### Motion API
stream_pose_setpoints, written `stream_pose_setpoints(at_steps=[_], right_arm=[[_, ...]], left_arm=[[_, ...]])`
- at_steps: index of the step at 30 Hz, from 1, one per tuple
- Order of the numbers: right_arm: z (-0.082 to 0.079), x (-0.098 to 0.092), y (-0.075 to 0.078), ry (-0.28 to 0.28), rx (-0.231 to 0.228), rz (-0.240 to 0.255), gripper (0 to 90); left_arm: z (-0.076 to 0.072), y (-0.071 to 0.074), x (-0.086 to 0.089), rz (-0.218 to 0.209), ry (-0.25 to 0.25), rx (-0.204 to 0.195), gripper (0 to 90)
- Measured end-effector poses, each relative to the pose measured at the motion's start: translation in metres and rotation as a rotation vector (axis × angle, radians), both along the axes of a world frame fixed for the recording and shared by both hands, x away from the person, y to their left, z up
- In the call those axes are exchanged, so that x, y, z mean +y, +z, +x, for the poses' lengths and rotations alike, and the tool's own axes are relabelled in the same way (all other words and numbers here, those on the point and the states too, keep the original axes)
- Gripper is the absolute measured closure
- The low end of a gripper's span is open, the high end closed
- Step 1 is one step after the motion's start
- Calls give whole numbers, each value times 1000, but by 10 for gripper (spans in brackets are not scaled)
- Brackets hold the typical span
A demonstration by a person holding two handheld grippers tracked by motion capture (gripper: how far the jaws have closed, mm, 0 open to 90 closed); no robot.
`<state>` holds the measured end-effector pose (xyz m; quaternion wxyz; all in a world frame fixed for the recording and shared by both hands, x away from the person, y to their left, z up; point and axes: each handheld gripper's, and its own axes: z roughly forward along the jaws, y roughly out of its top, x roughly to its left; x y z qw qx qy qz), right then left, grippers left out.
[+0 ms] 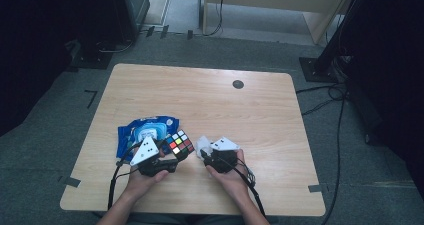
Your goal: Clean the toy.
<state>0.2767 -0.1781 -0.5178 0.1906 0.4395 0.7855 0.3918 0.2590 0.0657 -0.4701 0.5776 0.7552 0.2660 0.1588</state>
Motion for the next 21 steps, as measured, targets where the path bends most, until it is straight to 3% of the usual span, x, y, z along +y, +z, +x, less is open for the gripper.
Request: stream_pose_setpoints(at_steps=[4,7,9,11,14,18,21], right_arm=[[3,-2,0,-8,45,1,631],[2,-6,0,18,55,14,819],[1,-8,2,15,58,12,868],[-2,-14,9,9,36,67,876],[-10,-25,31,11,-42,177,879],[-31,-31,74,104,-228,305,878],[-39,-21,88,176,-247,330,877]], left_arm=[[0,-2,-1,9,-1,7,337],[0,-2,-2,10,0,8,337],[0,-2,-2,22,0,6,338],[-1,-3,-4,36,4,4,338],[-1,-4,-8,69,6,-7,337],[-2,-6,-15,115,9,-16,338],[-5,-6,-21,144,8,-31,338]])
